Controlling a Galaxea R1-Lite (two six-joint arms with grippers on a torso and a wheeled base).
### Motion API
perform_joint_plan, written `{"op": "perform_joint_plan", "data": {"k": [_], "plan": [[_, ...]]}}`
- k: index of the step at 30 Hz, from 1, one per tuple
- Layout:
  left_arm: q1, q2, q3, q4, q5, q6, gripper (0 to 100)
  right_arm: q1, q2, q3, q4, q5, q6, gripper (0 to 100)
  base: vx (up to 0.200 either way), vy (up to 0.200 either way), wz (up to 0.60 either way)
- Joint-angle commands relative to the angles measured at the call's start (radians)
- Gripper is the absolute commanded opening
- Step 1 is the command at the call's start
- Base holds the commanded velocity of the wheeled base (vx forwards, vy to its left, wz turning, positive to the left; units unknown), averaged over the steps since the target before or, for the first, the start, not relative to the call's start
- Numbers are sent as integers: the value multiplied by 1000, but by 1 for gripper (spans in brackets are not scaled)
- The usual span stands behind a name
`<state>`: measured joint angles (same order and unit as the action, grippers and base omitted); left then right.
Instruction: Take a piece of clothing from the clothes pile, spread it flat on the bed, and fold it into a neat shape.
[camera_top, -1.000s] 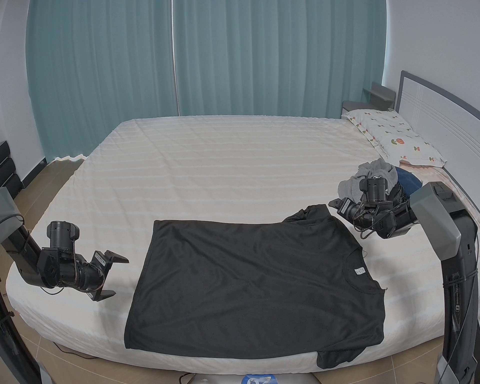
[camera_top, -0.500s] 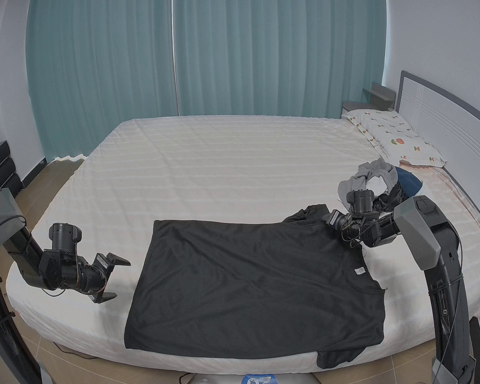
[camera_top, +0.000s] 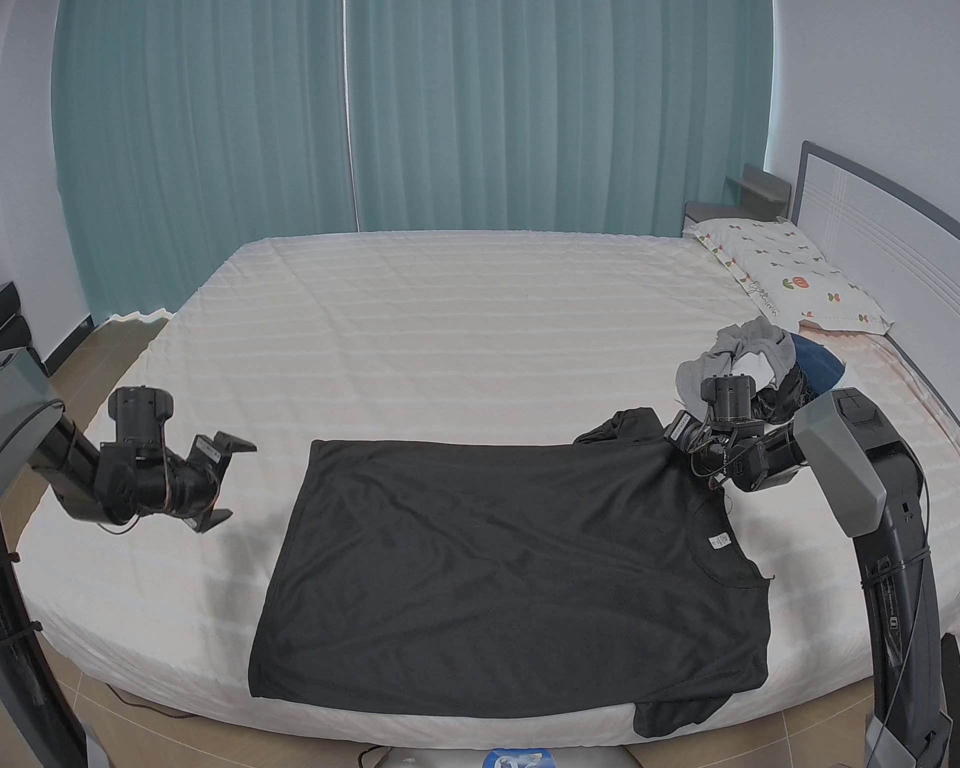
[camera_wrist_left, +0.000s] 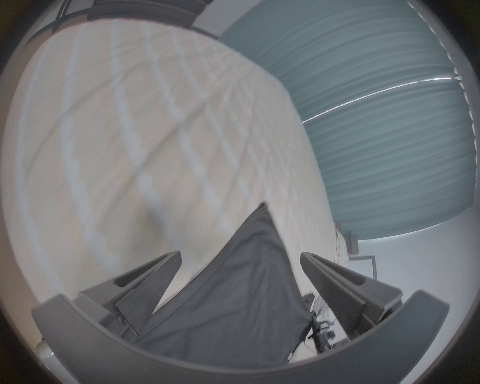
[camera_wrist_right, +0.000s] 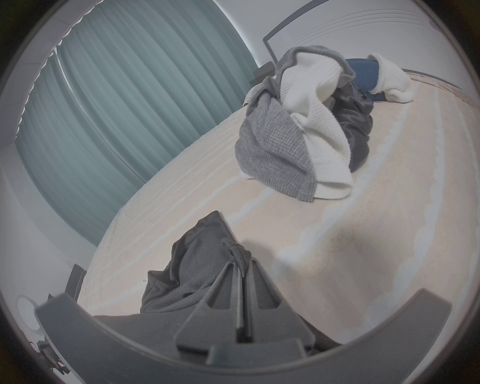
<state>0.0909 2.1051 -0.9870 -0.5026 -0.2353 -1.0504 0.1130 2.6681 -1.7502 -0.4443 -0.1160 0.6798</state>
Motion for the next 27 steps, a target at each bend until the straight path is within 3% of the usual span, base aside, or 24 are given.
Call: {"op": "perform_joint_plan", "data": {"k": [1,12,27], "plan": [[-79,234,-271,12,97,-19,100,10,-40,21,-13,-41,37,0,0,0,0],[-137,463,-706,159,108,-16,100,22,-42,38,-13,-57,37,0,0,0,0],[-174,559,-756,110,228,64,100,42,-40,38,-16,-59,40,0,0,0,0]]}}
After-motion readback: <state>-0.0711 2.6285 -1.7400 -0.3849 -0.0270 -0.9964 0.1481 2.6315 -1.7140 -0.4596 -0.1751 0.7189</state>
